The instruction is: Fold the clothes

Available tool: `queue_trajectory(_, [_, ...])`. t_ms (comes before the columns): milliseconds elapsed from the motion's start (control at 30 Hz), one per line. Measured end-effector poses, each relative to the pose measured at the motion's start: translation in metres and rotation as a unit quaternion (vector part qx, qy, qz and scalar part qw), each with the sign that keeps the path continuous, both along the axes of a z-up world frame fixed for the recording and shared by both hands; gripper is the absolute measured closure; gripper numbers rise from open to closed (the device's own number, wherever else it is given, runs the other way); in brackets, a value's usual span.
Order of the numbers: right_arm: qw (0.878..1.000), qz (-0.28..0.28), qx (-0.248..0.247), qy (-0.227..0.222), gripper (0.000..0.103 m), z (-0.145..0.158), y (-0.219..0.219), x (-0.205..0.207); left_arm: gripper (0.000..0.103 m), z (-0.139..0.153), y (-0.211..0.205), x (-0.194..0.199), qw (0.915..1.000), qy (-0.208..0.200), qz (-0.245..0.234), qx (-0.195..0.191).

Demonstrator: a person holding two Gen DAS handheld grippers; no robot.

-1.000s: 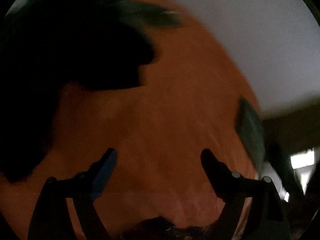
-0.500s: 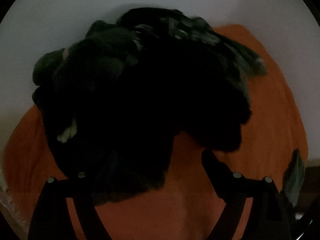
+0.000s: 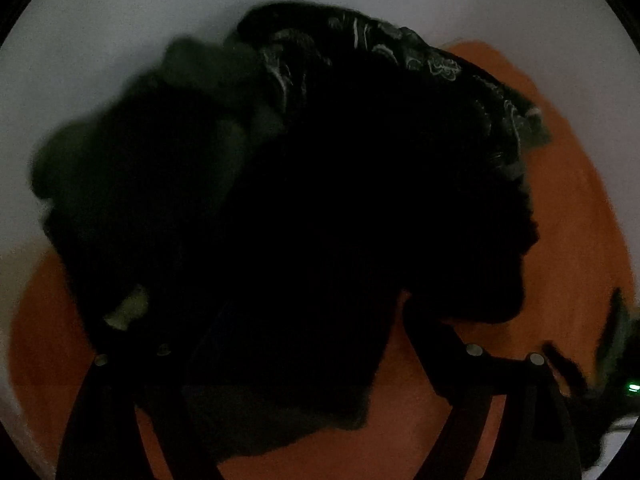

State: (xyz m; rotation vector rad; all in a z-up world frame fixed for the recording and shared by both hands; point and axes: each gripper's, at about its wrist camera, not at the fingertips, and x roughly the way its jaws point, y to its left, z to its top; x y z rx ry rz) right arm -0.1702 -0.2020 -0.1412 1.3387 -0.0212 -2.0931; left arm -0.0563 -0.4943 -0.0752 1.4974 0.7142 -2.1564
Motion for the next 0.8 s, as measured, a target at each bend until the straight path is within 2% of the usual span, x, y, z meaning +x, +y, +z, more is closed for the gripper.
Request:
queue_trajectory(100, [1.0,-0.012,-0.003,-0.006,0.029,-0.016,-0.011,-0.011,0.016,0.001,0.0,-0.004,0.9999,0.011,0.001,-0.003])
queue_trajectory(333, [0.999,-0.047,-0.003,0.001,0.03,-0.03,-0.018,-0.029,0.018,0.002,-0.009,-0.008,0.9995,0.022,0.02,0.009])
queue_trajectory(367, [0.999,-0.047,-0.007,0.0,0.033,-0.031,-0.018,-0.03,0.02,0.002,-0.009,-0.009,0.9996,0.021,0.016,0.006])
queue_trajectory(433, [0.999,-0.046,-0.016,-0.003,0.049,-0.033,-0.02,-0.033,0.031,0.002,-0.009,-0.011,0.9998,0.019,0.008,0.0])
queue_trajectory(467, [0.999,-0.047,-0.017,-0.004,0.052,-0.033,-0.02,-0.032,0.031,0.002,-0.008,-0.012,0.9998,0.015,0.008,-0.006])
queue_trajectory(500, [0.999,-0.048,-0.018,-0.005,0.058,-0.032,-0.02,-0.032,0.034,0.003,-0.007,-0.012,0.9998,0.013,0.009,-0.015])
queue_trajectory(533, [0.999,-0.049,-0.019,-0.006,0.067,-0.032,-0.02,-0.032,0.044,0.006,-0.006,-0.009,0.9991,0.014,0.018,-0.035])
queue_trajectory(600, [0.997,-0.07,-0.025,0.012,0.079,-0.022,-0.011,-0.028,0.049,0.012,-0.004,-0.006,0.9974,0.014,0.033,-0.063])
queue_trajectory(733, [0.997,-0.064,-0.046,0.019,0.096,-0.008,0.0,-0.022,0.072,0.013,0.003,-0.016,0.9956,0.005,-0.003,-0.093])
queue_trajectory(800, [0.998,-0.044,-0.04,0.027,0.099,-0.003,-0.001,-0.014,0.075,0.011,0.012,-0.024,0.9946,-0.002,-0.006,-0.103])
